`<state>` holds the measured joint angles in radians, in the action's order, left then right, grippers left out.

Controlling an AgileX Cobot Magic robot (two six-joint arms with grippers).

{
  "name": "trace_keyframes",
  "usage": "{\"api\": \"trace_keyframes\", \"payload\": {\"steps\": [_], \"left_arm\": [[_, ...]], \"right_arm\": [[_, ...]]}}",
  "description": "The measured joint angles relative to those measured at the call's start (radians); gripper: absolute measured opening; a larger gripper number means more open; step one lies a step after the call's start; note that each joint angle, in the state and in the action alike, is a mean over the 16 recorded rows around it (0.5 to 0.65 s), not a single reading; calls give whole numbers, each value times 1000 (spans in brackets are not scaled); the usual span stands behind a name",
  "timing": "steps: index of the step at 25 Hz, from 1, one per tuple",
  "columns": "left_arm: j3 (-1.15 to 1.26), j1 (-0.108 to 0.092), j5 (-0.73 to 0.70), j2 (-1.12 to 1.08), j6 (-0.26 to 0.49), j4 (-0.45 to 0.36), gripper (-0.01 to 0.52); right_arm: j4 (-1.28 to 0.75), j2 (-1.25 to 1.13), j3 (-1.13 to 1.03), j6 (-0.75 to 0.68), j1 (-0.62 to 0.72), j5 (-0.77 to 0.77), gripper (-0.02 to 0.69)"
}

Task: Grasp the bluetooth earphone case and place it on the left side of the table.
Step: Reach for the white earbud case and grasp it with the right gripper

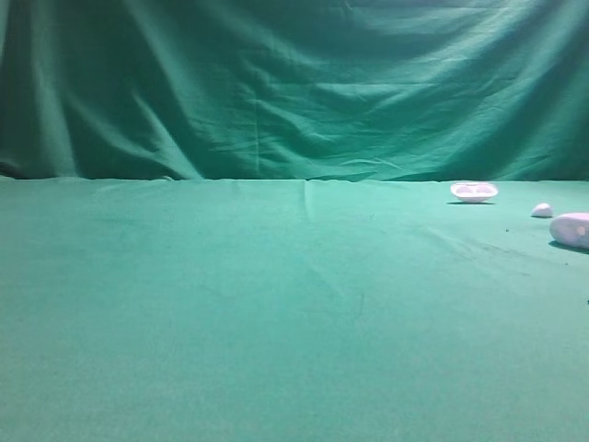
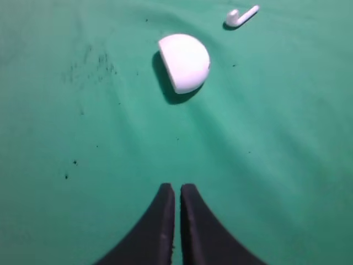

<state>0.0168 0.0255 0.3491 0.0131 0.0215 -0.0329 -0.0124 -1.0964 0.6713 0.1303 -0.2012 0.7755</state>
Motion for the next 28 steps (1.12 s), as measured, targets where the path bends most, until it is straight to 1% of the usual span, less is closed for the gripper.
{"api": "trace_keyframes", "payload": {"steps": [9, 11, 14, 17, 23, 28], "left_arm": [[0, 0, 0, 0, 0, 0, 0], [0, 0, 0, 0, 0, 0, 0], [0, 0, 0, 0, 0, 0, 0], [0, 0, 0, 0, 0, 0, 0], [0, 0, 0, 0, 0, 0, 0], [0, 0, 0, 0, 0, 0, 0]], "right_arm": [[-8, -395, 195, 8, -13, -29, 467], [-9, -463, 233, 8, -13, -37, 523], [-12, -548, 281, 8, -13, -49, 566], [-16, -610, 317, 10, -13, -59, 553], [-23, -678, 354, 14, -13, -67, 461], [-19, -696, 397, 19, -13, -31, 388]]}}
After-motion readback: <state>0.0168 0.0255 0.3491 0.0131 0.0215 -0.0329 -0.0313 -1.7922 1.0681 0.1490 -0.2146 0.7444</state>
